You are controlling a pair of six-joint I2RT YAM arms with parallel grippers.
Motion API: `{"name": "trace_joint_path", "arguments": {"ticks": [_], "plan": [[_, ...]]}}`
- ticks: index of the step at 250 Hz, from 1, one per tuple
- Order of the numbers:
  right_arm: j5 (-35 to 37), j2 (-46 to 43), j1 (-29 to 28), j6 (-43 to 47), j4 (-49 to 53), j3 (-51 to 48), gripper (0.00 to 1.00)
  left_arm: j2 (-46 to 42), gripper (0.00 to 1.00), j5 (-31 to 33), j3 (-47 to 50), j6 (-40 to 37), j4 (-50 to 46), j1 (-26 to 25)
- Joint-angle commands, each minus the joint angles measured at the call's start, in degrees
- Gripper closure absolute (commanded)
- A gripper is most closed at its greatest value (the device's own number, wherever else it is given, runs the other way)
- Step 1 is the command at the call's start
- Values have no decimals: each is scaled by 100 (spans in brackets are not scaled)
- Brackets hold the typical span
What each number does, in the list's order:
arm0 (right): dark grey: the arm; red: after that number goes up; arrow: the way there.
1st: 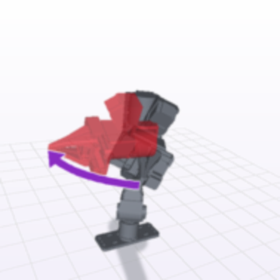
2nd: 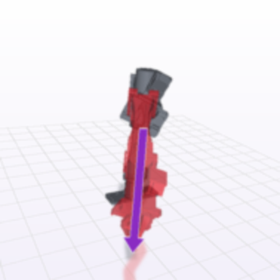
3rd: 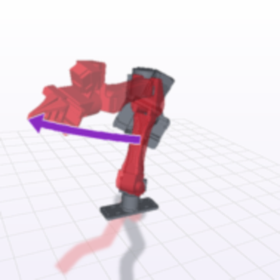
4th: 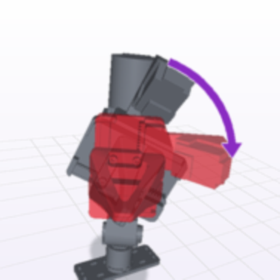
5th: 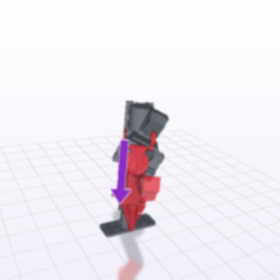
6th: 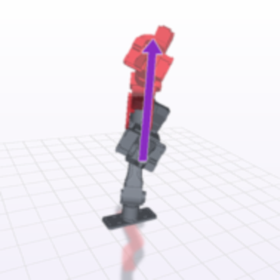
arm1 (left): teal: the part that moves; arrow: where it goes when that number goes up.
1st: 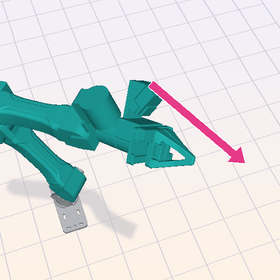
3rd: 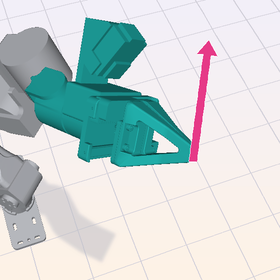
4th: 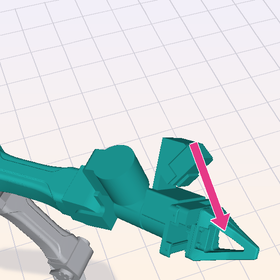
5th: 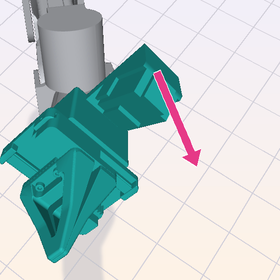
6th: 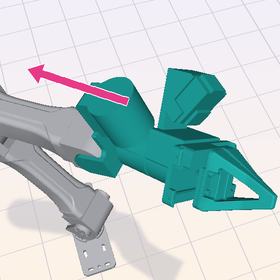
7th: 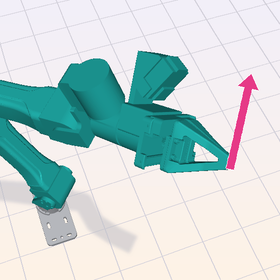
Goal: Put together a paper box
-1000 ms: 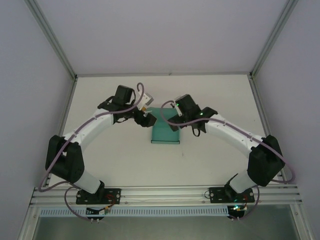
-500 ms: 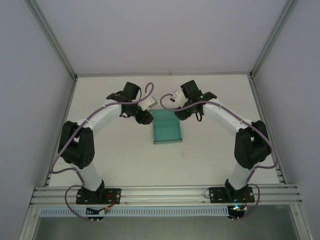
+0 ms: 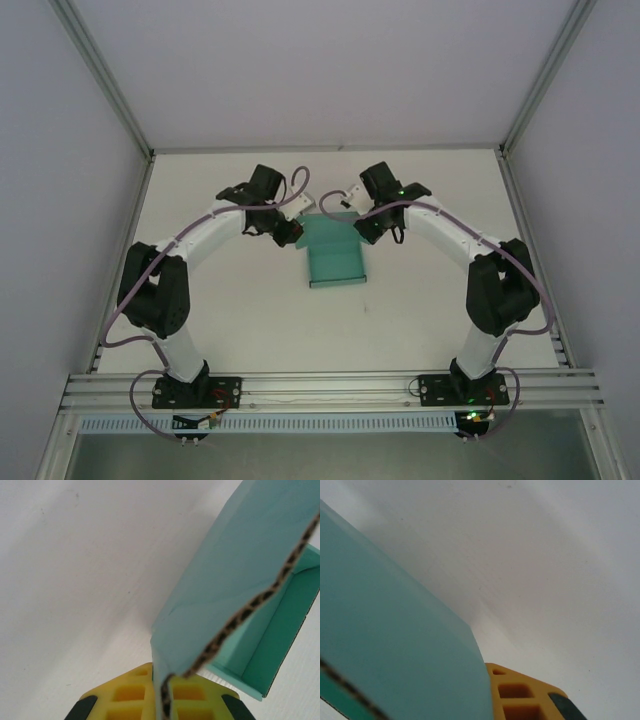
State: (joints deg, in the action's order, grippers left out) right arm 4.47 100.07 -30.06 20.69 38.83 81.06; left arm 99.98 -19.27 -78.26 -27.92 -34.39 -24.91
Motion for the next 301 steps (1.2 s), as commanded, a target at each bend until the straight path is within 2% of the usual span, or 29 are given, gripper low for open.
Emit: {"name": "trace_joint_path", "arguments": {"ticks": [1, 57, 96, 129, 157, 186, 215, 264, 301], "plan": [[-33, 16, 11, -531, 75, 170, 94, -23, 100, 125, -84, 522, 349, -208], [-82, -74, -51, -2966, -432, 226, 99, 8, 100, 1302, -212, 2592, 1144, -572], [206, -50, -122, -4405, -987, 262, 99, 86, 100, 1790, -170, 3364, 1718, -911], [207, 5, -183, -5290, -1391, 244, 100, 321, 100, 1623, -150, 4039, 2331, -1070], [294, 95, -261, -5699, -1671, 219, 98, 475, 100, 1758, -116, 4563, 2665, -1093], [512, 218, -337, -5792, -1838, 247, 97, 606, 100, 1914, -99, 4693, 2842, -1167], [816, 320, -392, -5805, -1995, 186, 97, 720, 100, 1990, 42, 4749, 3111, -1232], [1262, 364, -454, -5968, -2103, 18, 96, 611, 100, 2263, 380, 4690, 2940, -1243], [1512, 138, -636, -5598, -2887, -711, 97, 297, 100, 2243, 944, 4676, 3071, -1256]]}}
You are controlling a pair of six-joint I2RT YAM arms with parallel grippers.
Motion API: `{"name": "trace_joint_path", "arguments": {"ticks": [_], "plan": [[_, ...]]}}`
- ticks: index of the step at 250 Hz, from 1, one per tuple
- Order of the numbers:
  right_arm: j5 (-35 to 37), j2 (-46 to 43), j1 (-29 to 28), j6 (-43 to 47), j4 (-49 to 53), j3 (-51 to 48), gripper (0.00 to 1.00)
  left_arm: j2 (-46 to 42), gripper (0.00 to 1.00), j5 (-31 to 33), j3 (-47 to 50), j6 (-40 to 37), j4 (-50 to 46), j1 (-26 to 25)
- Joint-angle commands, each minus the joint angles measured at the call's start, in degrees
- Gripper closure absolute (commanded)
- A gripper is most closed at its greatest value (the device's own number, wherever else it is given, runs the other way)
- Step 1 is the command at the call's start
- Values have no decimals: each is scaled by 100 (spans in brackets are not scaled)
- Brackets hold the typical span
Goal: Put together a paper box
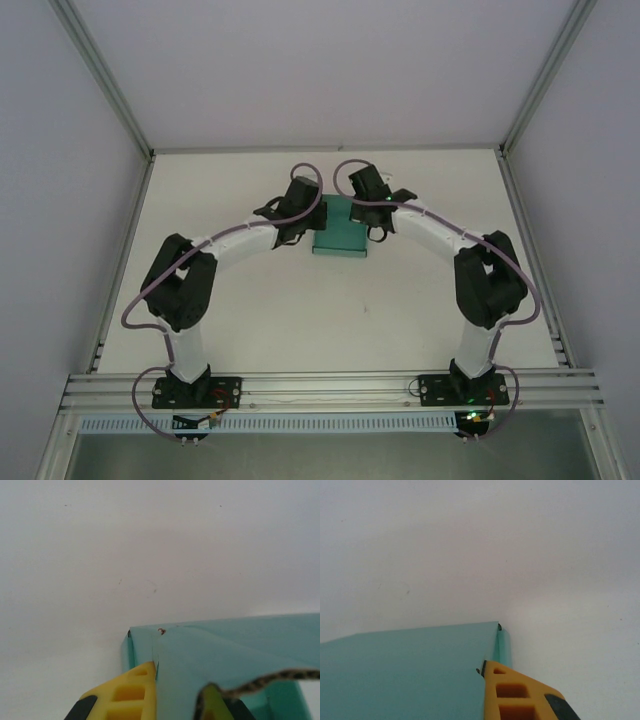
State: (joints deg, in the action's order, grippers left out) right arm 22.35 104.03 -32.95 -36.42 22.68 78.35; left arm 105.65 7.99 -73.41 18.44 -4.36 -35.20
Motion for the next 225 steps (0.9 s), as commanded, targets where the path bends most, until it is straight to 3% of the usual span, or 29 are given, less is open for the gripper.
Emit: {"name": "trace_joint_path", "arguments": {"ticks": [1, 69, 127, 168, 192, 203, 225], "plan": [[-271, -263, -350, 129, -1295, -463, 97, -280, 100, -496, 476, 34, 76, -225], [49, -712, -579, 548, -2042, -1612, 97, -606, 99, -746, 1271, 175, 634, -246], [469, -888, -731, 628, -2141, -1953, 97, -1002, 83, -830, 1284, 118, 366, -245], [722, -1024, -837, 632, -2322, -2246, 97, -1371, 64, -548, 1219, 129, -175, -248], [797, -1069, -873, 708, -2436, -2383, 97, -1633, 47, -453, 1237, 161, -489, -245], [813, -1077, -897, 733, -2482, -2440, 96, -1775, 33, -428, 1257, 211, -626, -245], [855, -1079, -939, 784, -2678, -2592, 96, -2066, 19, -439, 1263, 257, -922, -240]]}}
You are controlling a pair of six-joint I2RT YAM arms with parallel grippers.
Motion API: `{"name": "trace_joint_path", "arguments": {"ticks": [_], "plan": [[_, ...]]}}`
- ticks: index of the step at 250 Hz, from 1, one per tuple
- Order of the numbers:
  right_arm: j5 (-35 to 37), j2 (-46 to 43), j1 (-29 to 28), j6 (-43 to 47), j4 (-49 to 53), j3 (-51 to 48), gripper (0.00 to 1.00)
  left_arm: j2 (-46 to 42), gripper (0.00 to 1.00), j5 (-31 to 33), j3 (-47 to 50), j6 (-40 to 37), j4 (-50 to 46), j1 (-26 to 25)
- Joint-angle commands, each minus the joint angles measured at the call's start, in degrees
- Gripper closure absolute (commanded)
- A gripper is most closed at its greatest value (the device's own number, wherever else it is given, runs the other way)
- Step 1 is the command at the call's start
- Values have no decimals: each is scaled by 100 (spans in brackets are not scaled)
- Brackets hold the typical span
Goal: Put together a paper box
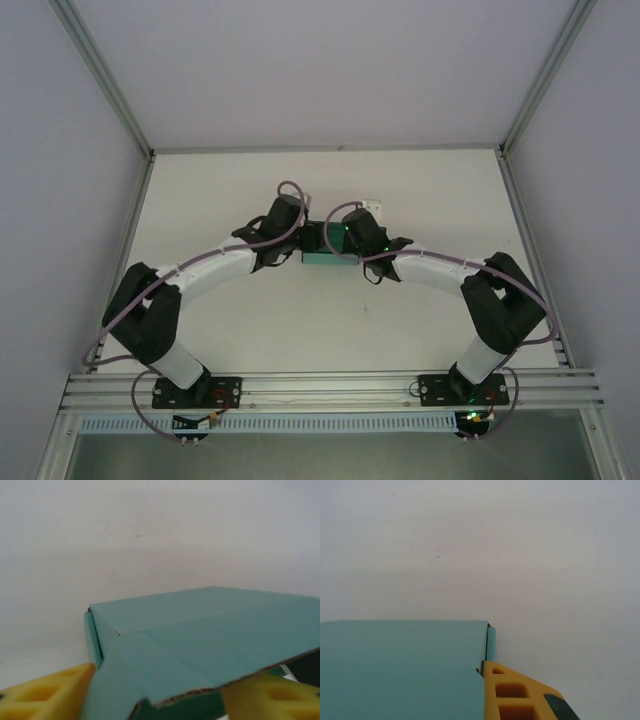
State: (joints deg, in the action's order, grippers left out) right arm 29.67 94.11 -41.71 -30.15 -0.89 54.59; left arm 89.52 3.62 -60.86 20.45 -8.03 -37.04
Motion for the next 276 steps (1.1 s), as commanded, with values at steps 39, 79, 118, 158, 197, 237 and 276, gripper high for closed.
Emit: {"name": "trace_joint_path", "arguments": {"ticks": [39, 79, 118, 158, 197, 237, 276], "plan": [[133, -92, -148, 331, -738, -484, 96, -831, 0, 361, -200, 278, -1265, 0], [126, -147, -246, 440, -1097, -765, 94, -806, 0, 243, -716, 867, -1816, 478], [247, -108, -428, 610, -1676, -1135, 93, -337, 0, -671, -956, 1303, -1703, 938], [472, -83, -639, 757, -1994, -1349, 89, 257, 1, -1398, -941, 1487, -1585, 1042], [510, -133, -731, 704, -2003, -1518, 87, 300, 12, -1853, -197, 1775, -902, 1049], [514, -174, -827, 635, -1985, -1668, 85, 145, 19, -1597, 357, 1914, -618, 1033], [471, -189, -916, 562, -1887, -1723, 81, 298, 26, -1859, 711, 2081, -18, 1041]]}}
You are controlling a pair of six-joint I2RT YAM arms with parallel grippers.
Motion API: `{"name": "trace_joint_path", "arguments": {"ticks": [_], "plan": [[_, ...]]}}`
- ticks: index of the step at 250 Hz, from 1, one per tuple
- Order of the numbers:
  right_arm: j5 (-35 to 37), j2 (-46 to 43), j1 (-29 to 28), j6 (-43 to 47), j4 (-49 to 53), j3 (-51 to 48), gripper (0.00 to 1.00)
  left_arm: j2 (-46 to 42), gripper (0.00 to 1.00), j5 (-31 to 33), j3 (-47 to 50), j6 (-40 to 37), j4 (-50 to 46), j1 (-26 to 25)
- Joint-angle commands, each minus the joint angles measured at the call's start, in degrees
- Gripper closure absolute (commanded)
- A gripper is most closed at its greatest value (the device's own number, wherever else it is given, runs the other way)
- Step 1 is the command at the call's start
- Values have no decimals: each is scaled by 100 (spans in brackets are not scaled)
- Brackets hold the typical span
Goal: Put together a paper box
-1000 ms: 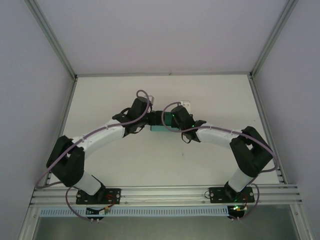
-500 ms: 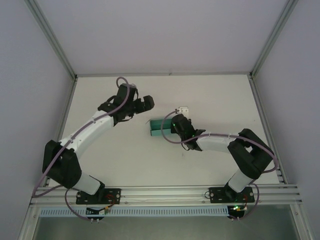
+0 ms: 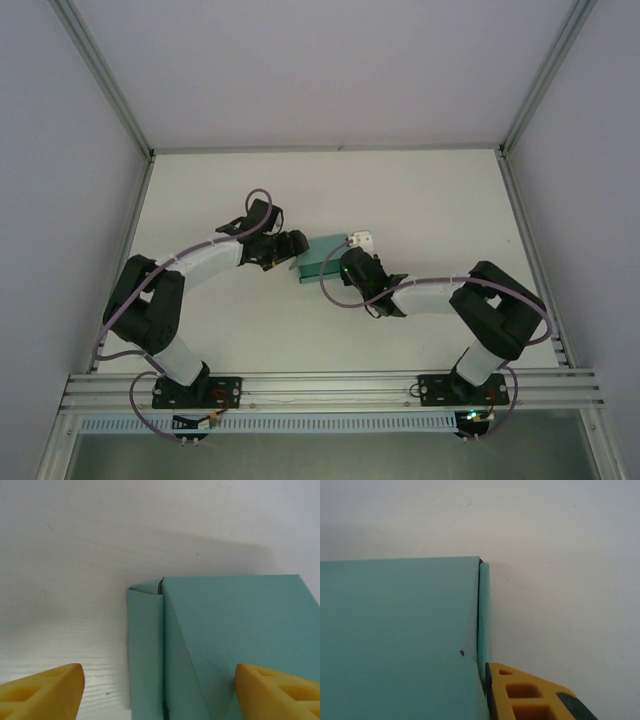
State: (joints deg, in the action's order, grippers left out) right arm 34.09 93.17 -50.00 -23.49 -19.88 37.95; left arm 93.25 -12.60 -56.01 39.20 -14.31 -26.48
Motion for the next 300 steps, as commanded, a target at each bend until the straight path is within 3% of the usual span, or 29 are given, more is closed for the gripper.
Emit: {"name": "trace_joint_path", "arguments": {"ticks": [1, 20, 74, 118, 150, 184, 243, 300], "plan": [[20, -96, -89, -104, 20, -60, 81, -73, 27, -240, 233, 208, 620, -15], [-27, -185, -107, -197, 177, -82, 76, 23, 33, -275, 317, 217, 812, -15], [-445, -1067, -107, -572, 1423, -213, 46, 271, 37, -302, 419, 99, 1062, -21], [-1396, -1730, -107, -467, 2260, -597, 20, 464, 39, -283, 433, -23, 1258, 6], [-1516, -2050, -90, -418, 2744, -597, 12, 629, 45, -469, 439, -144, 1459, 40], [-1644, -2379, 95, -317, 2585, -579, 0, 793, 52, -577, 506, -242, 1782, 173], [-3199, -2468, 1175, -237, 2524, -101, 0, 1258, 68, -1509, 702, -241, 2761, 468], [-4150, -1412, 2159, -299, 3311, 1182, 0, 1503, 77, -2010, 874, -201, 3241, 755]]}}
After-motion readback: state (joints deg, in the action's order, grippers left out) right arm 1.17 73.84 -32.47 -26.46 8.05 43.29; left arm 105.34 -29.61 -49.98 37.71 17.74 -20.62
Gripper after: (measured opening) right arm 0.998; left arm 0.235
